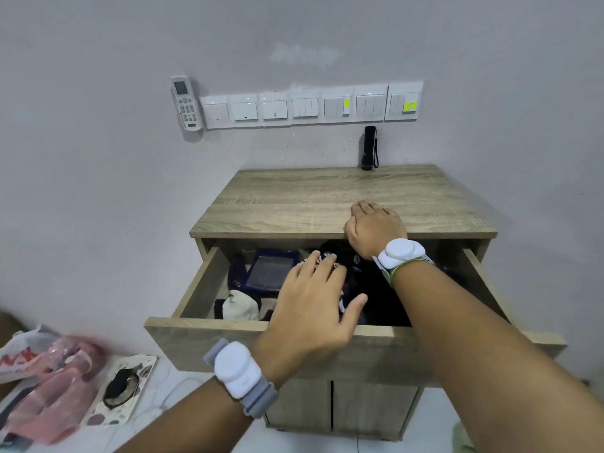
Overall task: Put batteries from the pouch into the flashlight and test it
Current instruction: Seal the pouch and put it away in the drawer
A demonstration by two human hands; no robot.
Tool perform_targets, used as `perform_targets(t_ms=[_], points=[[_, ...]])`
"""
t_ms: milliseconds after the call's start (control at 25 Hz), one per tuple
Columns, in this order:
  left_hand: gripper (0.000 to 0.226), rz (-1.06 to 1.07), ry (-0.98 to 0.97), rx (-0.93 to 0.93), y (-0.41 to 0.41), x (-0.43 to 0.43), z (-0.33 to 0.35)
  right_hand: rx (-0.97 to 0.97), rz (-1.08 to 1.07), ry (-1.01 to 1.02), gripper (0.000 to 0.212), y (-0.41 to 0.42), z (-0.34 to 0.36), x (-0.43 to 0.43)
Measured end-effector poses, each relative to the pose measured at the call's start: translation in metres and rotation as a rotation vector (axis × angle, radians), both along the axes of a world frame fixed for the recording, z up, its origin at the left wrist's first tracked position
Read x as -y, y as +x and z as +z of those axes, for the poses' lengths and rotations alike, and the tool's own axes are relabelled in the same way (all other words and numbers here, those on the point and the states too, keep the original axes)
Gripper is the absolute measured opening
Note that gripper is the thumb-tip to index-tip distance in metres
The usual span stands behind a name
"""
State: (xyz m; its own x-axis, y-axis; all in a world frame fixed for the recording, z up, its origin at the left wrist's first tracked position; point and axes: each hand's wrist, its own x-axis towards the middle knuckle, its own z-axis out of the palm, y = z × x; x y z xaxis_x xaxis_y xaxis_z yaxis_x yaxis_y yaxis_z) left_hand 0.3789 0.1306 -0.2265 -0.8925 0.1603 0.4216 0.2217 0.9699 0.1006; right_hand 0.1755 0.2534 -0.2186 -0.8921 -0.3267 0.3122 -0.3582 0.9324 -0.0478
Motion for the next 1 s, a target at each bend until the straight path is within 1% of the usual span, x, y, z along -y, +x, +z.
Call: perform_targets(t_ms=[40, 160, 360, 520, 640, 720, 800, 920, 1000], points=[[0.059, 0.005, 0.009, -0.048, -0.006, 0.001, -0.004, 0.005, 0.002, 0.0, 0.054, -0.001, 0.0, 0.001], [0.056, 0.021, 0.009, -0.105, -0.021, 0.002, -0.006, 0.019, 0.011, 0.007, 0.055, -0.005, 0.001, -0.001], [0.063, 0.038, -0.008, -0.155, -0.054, 0.007, -0.005, 0.074, 0.056, 0.035, 0.056, -0.012, 0.005, -0.003], [0.077, 0.04, -0.046, -0.189, -0.084, 0.015, -0.004, 0.11, 0.051, 0.048, 0.058, -0.012, 0.006, -0.002], [0.089, -0.022, -0.058, -0.189, -0.109, 0.022, -0.004, 0.143, 0.056, 0.034, 0.056, -0.014, 0.009, -0.002], [0.08, -0.086, -0.067, -0.204, -0.127, 0.025, -0.004, 0.198, 0.062, -0.002, 0.053, -0.018, 0.015, -0.003], [0.064, -0.12, -0.073, -0.227, -0.14, 0.028, -0.004, 0.239, 0.069, -0.007, 0.053, -0.02, 0.018, -0.002], [0.041, -0.168, -0.07, -0.33, -0.152, 0.03, -0.008, 0.248, 0.058, -0.03, 0.057, -0.018, 0.018, -0.001], [0.035, -0.178, -0.101, -0.393, -0.16, 0.032, -0.012, 0.257, 0.059, -0.051, 0.059, -0.016, 0.019, -0.001]])
